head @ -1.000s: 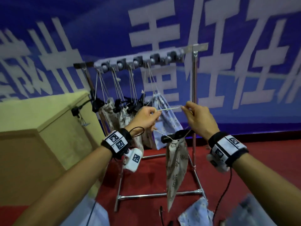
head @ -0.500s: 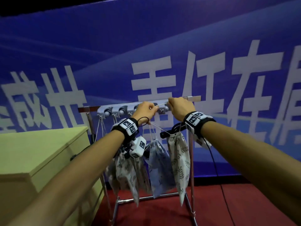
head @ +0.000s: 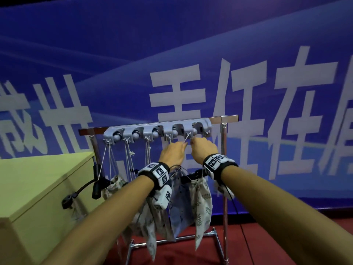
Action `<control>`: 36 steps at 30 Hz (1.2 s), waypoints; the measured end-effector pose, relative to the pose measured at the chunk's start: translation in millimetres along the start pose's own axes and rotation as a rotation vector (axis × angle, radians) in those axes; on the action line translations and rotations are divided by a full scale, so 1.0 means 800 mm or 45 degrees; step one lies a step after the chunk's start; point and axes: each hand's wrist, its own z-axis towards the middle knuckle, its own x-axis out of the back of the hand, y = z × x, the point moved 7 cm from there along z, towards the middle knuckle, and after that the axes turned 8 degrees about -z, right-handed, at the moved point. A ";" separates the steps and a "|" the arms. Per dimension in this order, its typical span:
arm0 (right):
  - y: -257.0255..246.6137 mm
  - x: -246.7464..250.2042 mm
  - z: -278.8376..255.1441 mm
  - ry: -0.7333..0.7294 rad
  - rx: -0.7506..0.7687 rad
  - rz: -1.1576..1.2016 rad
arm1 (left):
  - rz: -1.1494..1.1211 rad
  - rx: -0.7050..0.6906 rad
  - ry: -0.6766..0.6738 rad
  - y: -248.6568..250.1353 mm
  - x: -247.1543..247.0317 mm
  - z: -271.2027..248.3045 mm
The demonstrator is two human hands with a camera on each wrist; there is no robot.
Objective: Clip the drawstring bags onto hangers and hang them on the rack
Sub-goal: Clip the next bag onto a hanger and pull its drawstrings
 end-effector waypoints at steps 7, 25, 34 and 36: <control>0.019 -0.015 0.002 -0.148 -0.087 0.538 | -0.259 0.152 0.008 -0.004 -0.021 -0.004; 0.027 -0.041 -0.042 -0.330 -0.129 0.986 | -0.404 0.157 0.230 0.009 -0.015 -0.007; 0.045 -0.044 -0.112 0.025 -0.013 0.954 | -0.478 0.270 0.053 -0.007 -0.034 -0.038; 0.054 -0.047 -0.147 0.181 -0.022 0.997 | -0.533 0.358 0.008 -0.013 -0.056 -0.066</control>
